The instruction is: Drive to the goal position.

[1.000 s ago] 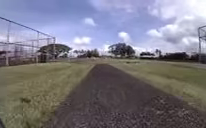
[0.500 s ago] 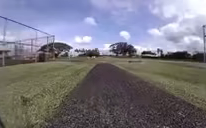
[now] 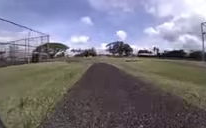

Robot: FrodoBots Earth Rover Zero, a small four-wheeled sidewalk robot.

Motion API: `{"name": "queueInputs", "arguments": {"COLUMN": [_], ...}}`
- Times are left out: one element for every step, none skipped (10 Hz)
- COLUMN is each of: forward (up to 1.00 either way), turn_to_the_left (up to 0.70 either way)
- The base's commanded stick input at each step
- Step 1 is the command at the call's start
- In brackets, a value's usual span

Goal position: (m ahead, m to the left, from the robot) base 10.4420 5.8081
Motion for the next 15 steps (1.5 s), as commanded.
{"name": "queueInputs", "arguments": {"forward": [0.85, 0.85, 0.85, 0.85, 0.85, 0.85, 0.85, 0.85, 0.85, 0.85, 0.85, 0.85, 0.85, 0.85, 0.85], "turn_to_the_left": [0.0, 0.0, 0.0, 0.0, 0.0, 0.0, 0.0, 0.0, 0.0, 0.0, 0.0, 0.0, 0.0, 0.0, 0.0]}}
